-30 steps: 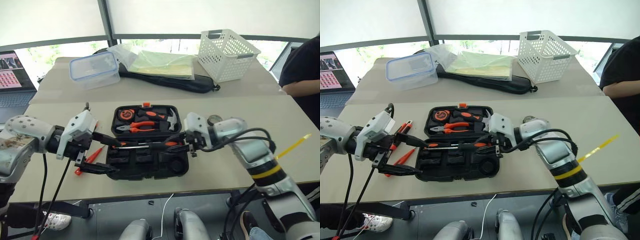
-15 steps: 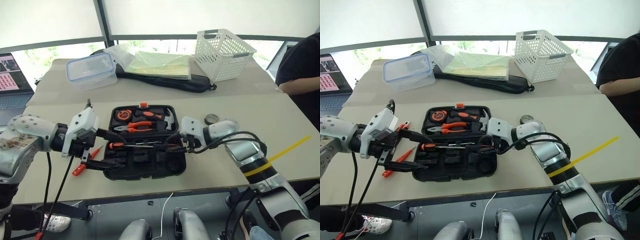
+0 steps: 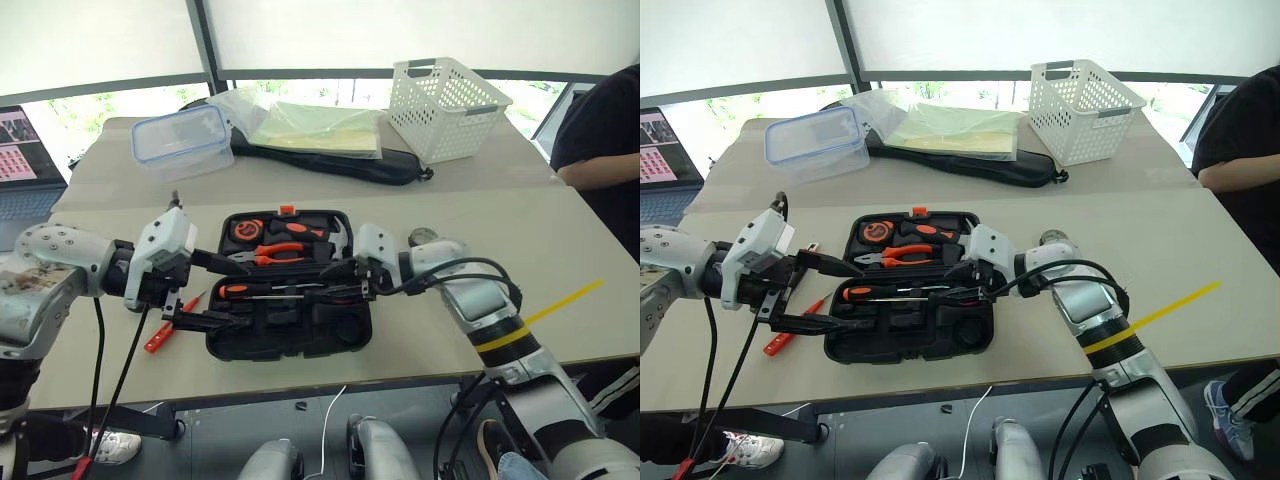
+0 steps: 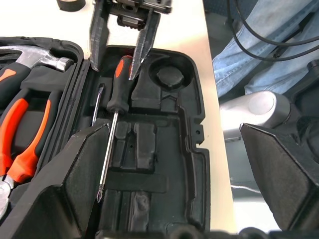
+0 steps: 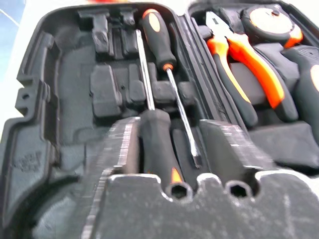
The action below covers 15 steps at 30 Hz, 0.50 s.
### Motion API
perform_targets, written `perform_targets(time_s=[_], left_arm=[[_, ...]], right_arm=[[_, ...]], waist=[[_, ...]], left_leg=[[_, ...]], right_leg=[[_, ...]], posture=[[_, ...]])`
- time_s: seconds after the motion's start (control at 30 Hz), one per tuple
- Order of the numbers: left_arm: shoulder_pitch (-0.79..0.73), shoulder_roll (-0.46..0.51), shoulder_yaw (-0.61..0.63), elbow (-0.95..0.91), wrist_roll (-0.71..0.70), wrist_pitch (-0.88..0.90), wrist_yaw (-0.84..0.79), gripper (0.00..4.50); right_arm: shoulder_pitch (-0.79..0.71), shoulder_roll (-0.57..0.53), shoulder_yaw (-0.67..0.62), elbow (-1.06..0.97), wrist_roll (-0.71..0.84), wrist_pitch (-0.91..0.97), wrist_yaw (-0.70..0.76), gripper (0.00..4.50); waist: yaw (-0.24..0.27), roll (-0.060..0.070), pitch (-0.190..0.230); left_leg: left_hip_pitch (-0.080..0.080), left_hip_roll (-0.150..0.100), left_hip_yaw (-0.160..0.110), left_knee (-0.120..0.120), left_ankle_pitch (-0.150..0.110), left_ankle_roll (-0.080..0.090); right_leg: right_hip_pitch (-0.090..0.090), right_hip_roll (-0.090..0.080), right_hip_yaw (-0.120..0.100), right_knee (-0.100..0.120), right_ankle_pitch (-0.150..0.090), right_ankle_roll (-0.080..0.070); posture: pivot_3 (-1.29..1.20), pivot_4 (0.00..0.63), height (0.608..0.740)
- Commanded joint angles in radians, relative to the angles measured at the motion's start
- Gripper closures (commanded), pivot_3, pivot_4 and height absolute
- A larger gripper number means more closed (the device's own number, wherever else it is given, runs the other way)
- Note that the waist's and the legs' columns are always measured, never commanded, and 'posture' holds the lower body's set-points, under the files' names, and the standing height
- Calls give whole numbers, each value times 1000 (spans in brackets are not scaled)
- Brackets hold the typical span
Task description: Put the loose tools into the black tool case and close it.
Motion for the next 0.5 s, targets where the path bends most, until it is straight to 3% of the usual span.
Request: perform_targets(time_s=[0.03, 0.1, 0.5], left_arm=[[-10, 3, 4, 3, 7, -20, -9, 0], [-9, 3, 4, 6, 12, -22, -11, 0], [15, -4, 17, -8, 10, -13, 8, 0]], right_arm=[[-25, 32, 20, 1, -24, -21, -15, 3800], [-27, 51, 32, 19, -40, -22, -24, 4467], [-1, 45, 155, 93, -192, -67, -30, 4467]], waist=[[0, 0, 0], [-1, 0, 0], [-3, 0, -2]], left_leg=[[0, 0, 0, 0, 0, 0], [0, 0, 0, 0, 0, 0], [3, 0, 0, 0, 0, 0]], right_leg=[[0, 0, 0, 0, 0, 0], [0, 0, 0, 0, 0, 0], [1, 0, 0, 0, 0, 0]], posture=[[0, 150, 740], [0, 150, 740], [0, 150, 740]])
